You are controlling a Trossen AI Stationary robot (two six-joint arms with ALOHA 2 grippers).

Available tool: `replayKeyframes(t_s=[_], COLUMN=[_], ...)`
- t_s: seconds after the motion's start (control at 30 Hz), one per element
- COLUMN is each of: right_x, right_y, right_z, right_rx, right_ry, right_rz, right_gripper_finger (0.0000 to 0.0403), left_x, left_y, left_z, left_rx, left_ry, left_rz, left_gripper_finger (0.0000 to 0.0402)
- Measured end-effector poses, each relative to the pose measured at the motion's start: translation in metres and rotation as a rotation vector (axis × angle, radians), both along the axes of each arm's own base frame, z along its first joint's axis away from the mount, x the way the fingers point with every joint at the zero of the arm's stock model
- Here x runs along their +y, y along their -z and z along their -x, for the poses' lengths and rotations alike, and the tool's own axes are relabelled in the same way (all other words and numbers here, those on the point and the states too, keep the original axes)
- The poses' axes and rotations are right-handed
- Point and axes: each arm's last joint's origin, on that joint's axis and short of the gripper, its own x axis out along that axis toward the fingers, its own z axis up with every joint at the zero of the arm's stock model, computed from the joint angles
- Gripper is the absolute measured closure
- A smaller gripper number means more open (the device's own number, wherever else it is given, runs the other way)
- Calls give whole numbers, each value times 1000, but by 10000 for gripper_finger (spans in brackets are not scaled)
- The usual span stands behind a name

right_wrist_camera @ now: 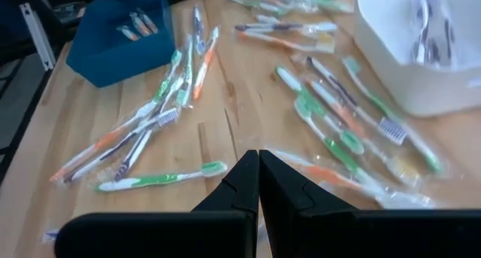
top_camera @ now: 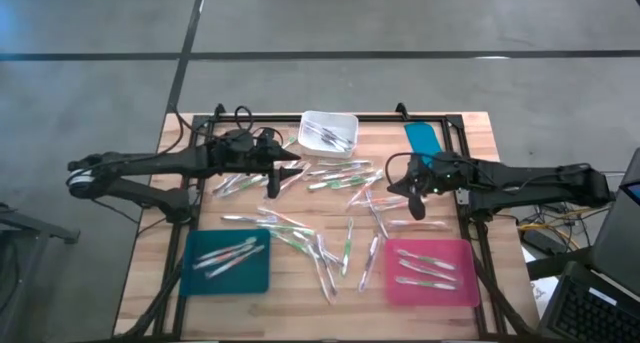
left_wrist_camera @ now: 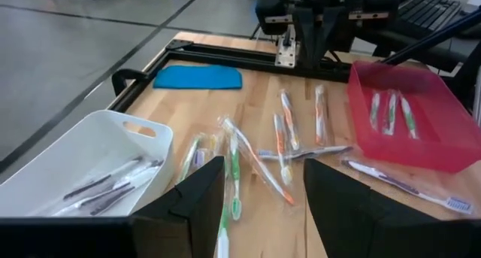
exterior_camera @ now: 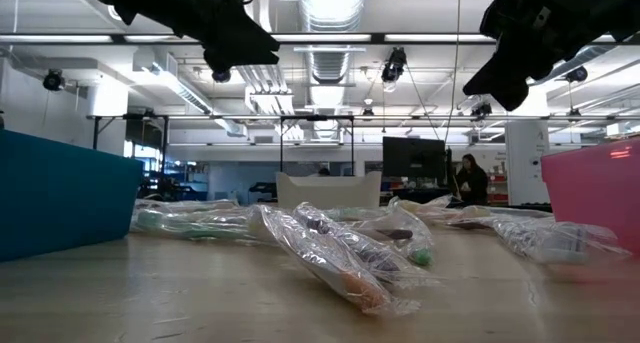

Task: Pick & Place Toothbrushes
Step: Put the green toothbrush into the pink bin

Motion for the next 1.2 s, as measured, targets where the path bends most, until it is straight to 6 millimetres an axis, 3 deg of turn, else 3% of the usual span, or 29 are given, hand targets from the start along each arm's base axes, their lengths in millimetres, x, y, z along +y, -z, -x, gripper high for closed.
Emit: replayKeyframes(t_s=[0.17,0.27,0.73,1.0,1.2], right_x=[-1,0,-7,-18,-25], right_y=[4,-1,-20,-1,18], right_z=[-10,-18,-73,-117,-147], right_rx=[1,3,91,205,280], right_ry=[42,-31,-172,-221,-253], right_rz=[-98,-137,78,141,162], right_gripper_finger=[394,394,394,390,357], left_x=[0,0,0,0,0], left_y=[0,0,0,0,0], left_z=[0,0,0,0,0], left_rx=[0,0,1,1,2], left_ry=[0,0,0,0,0], left_rz=[0,0,-1,-1,-1], left_gripper_finger=[216,216,216,216,216])
